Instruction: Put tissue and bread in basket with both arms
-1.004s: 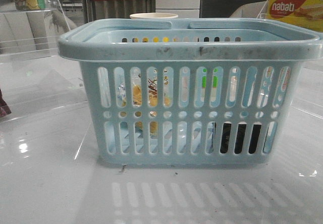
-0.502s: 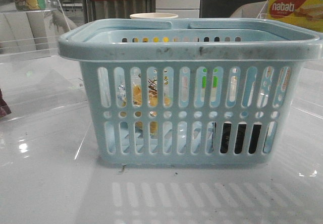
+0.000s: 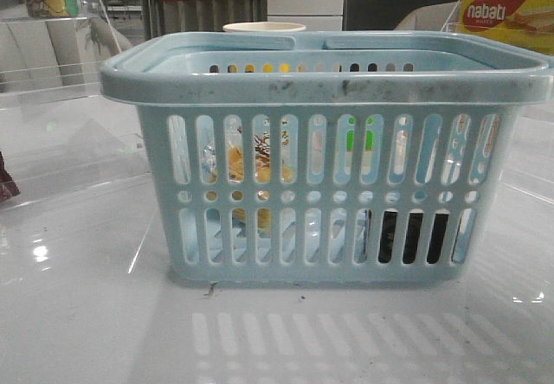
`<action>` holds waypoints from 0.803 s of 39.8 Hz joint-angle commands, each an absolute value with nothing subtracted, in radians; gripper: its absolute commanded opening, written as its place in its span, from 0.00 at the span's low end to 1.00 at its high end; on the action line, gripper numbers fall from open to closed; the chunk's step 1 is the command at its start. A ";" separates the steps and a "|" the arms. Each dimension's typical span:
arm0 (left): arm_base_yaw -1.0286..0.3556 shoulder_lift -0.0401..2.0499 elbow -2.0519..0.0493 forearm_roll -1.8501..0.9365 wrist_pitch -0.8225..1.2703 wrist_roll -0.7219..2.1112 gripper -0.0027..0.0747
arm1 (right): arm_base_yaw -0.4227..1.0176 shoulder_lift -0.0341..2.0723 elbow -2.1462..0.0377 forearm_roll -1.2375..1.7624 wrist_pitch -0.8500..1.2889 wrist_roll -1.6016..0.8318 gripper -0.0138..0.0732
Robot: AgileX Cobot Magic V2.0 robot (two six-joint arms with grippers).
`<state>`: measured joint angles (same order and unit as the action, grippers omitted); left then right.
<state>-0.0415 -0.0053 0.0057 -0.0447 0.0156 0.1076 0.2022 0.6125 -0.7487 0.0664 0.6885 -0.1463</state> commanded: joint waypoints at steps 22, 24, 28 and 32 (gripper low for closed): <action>-0.050 -0.023 0.007 -0.056 -0.071 0.104 0.15 | -0.046 0.081 -0.114 0.062 0.064 -0.158 0.22; -0.050 -0.023 0.007 -0.056 -0.071 0.104 0.15 | -0.046 0.062 -0.078 0.062 0.035 -0.158 0.22; -0.050 -0.023 0.007 -0.056 -0.071 0.104 0.15 | -0.043 0.022 -0.015 0.062 -0.024 -0.158 0.22; -0.050 -0.023 0.007 -0.056 -0.071 0.104 0.15 | -0.042 -0.029 0.033 0.062 -0.068 -0.158 0.22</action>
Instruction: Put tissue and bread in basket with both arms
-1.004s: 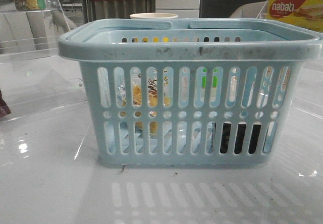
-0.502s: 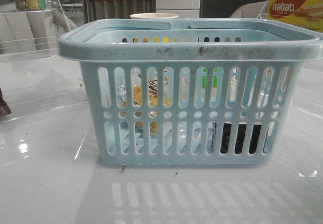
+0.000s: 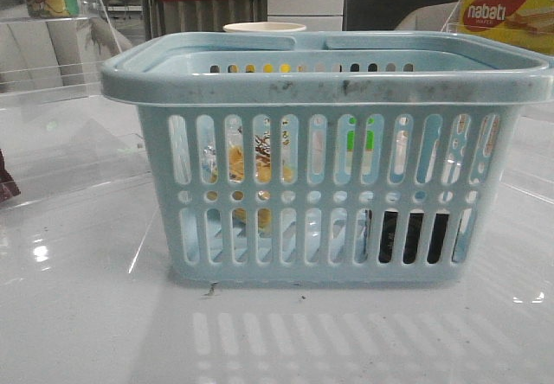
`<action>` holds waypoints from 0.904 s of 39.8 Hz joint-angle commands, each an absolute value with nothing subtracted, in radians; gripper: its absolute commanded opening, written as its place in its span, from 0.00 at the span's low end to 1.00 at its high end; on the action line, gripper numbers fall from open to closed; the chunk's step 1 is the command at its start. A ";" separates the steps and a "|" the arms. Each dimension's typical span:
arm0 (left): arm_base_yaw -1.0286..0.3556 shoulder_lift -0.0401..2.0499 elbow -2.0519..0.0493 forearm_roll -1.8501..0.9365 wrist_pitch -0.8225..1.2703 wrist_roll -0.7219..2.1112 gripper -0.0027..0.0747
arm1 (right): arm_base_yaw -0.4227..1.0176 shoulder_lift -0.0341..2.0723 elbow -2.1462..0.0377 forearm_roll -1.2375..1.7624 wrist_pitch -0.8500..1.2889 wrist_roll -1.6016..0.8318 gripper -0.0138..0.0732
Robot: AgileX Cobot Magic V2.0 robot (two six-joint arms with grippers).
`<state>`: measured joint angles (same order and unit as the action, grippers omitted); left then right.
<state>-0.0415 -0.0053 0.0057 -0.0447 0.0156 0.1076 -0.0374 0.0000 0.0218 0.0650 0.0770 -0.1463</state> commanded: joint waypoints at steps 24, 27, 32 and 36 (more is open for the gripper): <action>-0.050 -0.023 0.007 -0.056 -0.071 0.104 0.15 | -0.040 -0.029 0.030 0.061 -0.073 -0.138 0.22; -0.050 -0.023 0.007 -0.056 -0.071 0.104 0.15 | -0.040 -0.029 0.030 0.030 -0.082 -0.095 0.22; -0.050 -0.023 0.007 -0.056 -0.071 0.104 0.15 | -0.040 -0.029 0.030 -0.006 -0.090 -0.027 0.22; -0.050 -0.023 0.007 -0.056 -0.071 0.104 0.15 | -0.040 -0.029 0.030 -0.006 -0.090 -0.018 0.22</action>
